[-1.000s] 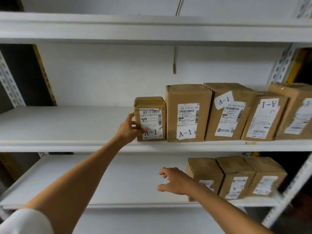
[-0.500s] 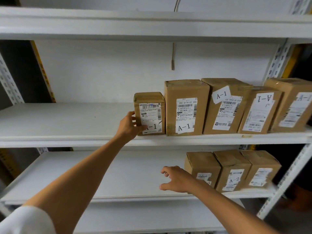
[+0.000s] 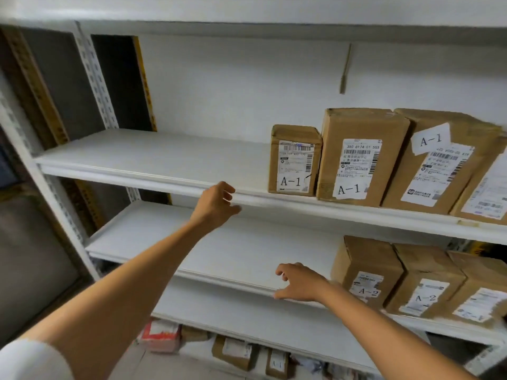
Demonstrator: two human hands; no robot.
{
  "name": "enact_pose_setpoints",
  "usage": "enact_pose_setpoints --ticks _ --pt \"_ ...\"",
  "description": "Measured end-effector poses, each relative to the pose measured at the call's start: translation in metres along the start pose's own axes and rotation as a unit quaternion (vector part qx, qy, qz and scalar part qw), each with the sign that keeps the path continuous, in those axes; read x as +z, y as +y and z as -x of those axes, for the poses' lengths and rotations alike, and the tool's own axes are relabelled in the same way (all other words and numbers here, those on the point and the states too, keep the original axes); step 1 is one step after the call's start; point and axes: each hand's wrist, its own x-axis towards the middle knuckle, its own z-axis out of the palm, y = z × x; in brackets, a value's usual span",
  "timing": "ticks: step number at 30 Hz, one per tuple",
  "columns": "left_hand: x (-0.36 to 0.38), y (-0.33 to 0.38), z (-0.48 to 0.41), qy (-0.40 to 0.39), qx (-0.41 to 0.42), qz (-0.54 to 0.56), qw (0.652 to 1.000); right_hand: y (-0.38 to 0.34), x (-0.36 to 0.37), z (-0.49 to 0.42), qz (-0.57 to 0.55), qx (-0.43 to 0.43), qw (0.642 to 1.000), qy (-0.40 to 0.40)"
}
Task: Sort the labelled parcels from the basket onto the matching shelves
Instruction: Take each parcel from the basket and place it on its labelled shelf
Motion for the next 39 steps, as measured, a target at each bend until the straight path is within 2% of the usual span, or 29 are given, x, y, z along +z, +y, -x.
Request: enact_pose_setpoints --ticks 2,4,6,9,12,17,20,23,27,32,39 --pt "-0.018 -0.022 0.02 -0.049 -0.015 -0.092 0.994 -0.021 -0.007 -0.015 0.017 -0.029 0.999 -0.006" --pt "-0.038 -0.041 0.046 -0.106 -0.039 -0.195 0.974 -0.049 -0.013 -0.03 0.035 -0.077 0.996 -0.005" --pt "-0.056 -0.058 0.077 -0.125 -0.077 -0.262 0.954 -0.083 -0.015 -0.039 0.05 -0.133 0.99 -0.01" --pt "-0.081 -0.078 0.134 -0.1 -0.15 -0.311 0.933 -0.136 -0.007 -0.043 0.085 -0.235 0.968 -0.029" --pt "-0.1 -0.088 0.201 -0.04 -0.26 -0.297 0.918 -0.188 0.016 -0.029 0.105 -0.339 0.934 -0.044" --pt "-0.105 -0.096 0.35 0.04 -0.422 -0.258 0.868 -0.259 0.082 0.026 0.144 -0.49 0.853 -0.106" --pt "-0.092 -0.082 0.454 0.09 -0.519 -0.221 0.821 -0.289 0.126 0.076 0.173 -0.569 0.785 -0.173" --pt "-0.065 -0.053 0.555 0.136 -0.605 -0.18 0.764 -0.312 0.173 0.137 0.214 -0.64 0.708 -0.208" --pt "-0.017 -0.003 0.671 0.207 -0.687 -0.128 0.685 -0.32 0.23 0.234 0.253 -0.721 0.592 -0.255" --pt "0.04 0.075 0.771 0.309 -0.751 -0.089 0.577 -0.307 0.287 0.353 0.296 -0.785 0.46 -0.29" --pt "0.136 0.171 0.873 0.384 -0.817 -0.028 0.429 -0.264 0.349 0.501 0.37 -0.821 0.297 -0.317"
